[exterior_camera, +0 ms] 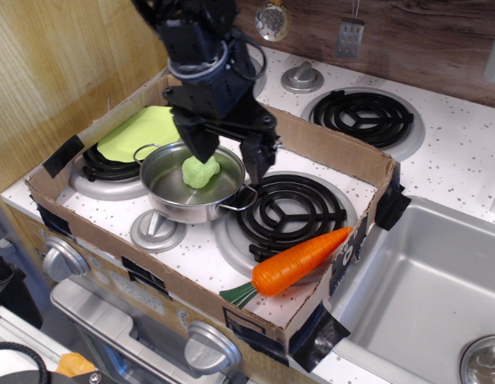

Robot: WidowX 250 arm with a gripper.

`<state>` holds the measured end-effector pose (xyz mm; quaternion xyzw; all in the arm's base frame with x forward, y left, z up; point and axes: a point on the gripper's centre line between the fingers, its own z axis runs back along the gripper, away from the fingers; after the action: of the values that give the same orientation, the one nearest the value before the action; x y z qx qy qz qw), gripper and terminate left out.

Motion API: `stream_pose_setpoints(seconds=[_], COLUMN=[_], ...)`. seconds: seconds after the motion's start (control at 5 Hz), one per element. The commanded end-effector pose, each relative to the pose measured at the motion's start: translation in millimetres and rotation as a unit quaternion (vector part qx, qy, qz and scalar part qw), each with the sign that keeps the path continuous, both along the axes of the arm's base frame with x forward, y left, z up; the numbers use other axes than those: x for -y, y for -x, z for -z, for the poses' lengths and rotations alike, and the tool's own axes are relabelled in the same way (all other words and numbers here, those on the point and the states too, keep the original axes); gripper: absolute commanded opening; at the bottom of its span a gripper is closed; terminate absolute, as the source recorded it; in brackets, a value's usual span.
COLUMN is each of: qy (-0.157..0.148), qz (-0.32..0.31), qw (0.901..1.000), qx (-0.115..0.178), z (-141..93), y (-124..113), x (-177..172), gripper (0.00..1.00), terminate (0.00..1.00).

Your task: Take broccoli out of pan

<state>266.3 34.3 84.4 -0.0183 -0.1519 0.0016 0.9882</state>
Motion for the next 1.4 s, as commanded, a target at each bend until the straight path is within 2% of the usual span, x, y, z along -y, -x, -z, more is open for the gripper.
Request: stream_pose_setpoints(seconds=[0.0,0.2,0.4,1.0,1.2], qy=[-0.042,-0.057,-0.067,-0.040,-0.047], qz=[-0.014,0.010,0.007,0.012,0.008], qw=[0.9989,0.9982,0.9975,0.9991,0.9988], qx=[0.016,0.013,0.020,0.010,0.010], z=[3.6,14.1,20.4,44.0,49.7], y=[-2.6,-7.8,-10.2,-19.2,-17.1], x=[-25.0,-44.0,-55.0,-65.9,-65.3], gripper=[1.00,1.00,1.00,1.00,1.00], terminate=[0.00,0.00,0.00,0.00,0.00])
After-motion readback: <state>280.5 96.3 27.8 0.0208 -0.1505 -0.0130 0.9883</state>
